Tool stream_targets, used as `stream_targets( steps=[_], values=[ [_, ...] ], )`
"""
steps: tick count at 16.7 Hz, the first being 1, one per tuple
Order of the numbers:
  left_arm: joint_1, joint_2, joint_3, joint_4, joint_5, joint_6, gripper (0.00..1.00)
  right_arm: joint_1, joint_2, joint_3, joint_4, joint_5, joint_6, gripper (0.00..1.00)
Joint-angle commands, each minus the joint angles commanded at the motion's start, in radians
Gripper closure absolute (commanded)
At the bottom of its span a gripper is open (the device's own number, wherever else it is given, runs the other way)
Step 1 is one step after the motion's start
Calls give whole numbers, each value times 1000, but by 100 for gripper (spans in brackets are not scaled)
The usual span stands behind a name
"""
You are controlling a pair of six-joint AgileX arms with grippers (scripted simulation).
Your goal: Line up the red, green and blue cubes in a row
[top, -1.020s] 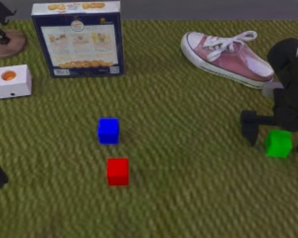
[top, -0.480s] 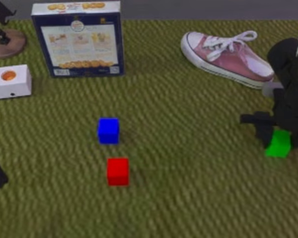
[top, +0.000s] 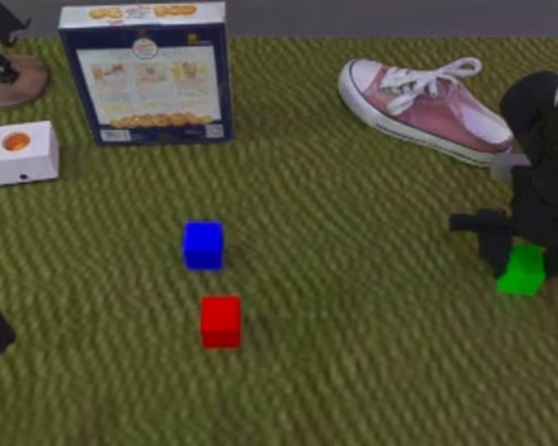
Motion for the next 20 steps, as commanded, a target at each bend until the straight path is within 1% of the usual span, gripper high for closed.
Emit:
stream_targets(
  steps=[4,9,11,16,18,20],
  values=[
    [0,0,0,0,0,0,0,-1,-22,19,-25,5,-3,100],
    [0,0,0,0,0,0,0,4,-89,120,-208,5,-3,100],
    [0,0,0,0,0,0,0,6,-115,150,-254,5,-5,100],
    [0,0,0,0,0,0,0,3,-115,155,-259,4,-1,100],
    [0,0,0,0,0,0,0,40,-98,183,-273,5,30,100],
    [0,0,0,0,0,0,0,115,-68,235,-299,6,91,100]
  ],
)
